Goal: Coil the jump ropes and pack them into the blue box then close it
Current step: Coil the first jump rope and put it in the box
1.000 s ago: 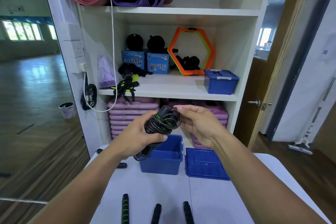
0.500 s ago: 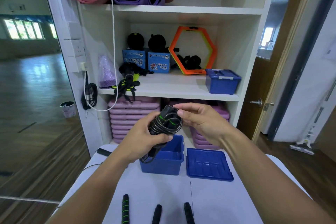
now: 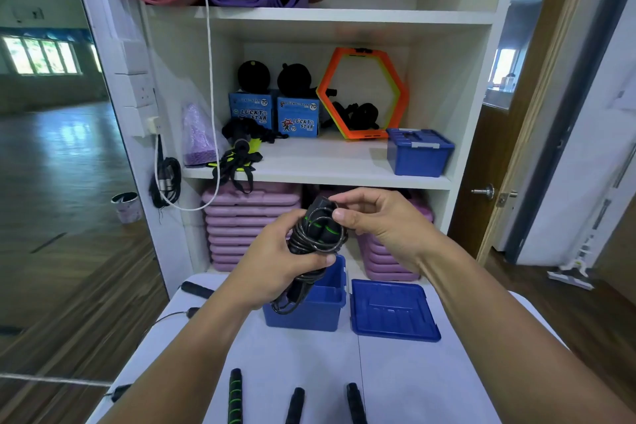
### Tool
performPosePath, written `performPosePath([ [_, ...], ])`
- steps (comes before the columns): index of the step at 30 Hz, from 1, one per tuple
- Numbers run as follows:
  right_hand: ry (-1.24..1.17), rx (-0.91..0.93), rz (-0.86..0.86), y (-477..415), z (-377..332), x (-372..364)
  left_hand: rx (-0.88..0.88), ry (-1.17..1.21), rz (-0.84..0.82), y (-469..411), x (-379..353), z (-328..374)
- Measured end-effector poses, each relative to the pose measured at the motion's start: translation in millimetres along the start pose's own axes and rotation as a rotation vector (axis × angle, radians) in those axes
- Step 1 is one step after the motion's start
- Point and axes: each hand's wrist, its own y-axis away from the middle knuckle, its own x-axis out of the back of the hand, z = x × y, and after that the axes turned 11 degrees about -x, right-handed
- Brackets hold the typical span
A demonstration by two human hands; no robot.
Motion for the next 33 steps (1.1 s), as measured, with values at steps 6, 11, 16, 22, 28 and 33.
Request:
performPosePath([
  [6,-0.005,-0.043,0.049,-4,-2,0,0.063,0.063,-0.011,-2,-5,1],
  [11,-0.079,-0.07,0.041,-7,-3,8,0.32,0.478,0.032,-4,-17,6],
  [16,-0.062,-0.079,0.067,-2,8,10,0.34,0.407,0.105,-11,-26,8],
  [22,-0.094,-0.072,0.072,7,18,10,0.348,0.356,0.092,-12,-26,13],
  [28,-0.079,-0.055,-0.026,7,13,5,0.293,0.377,0.243,-10,-38,16],
  [33,-0.021,-0.019,-0.093,6,8,2,0.186,0.339,0.373,-12,-35,19],
])
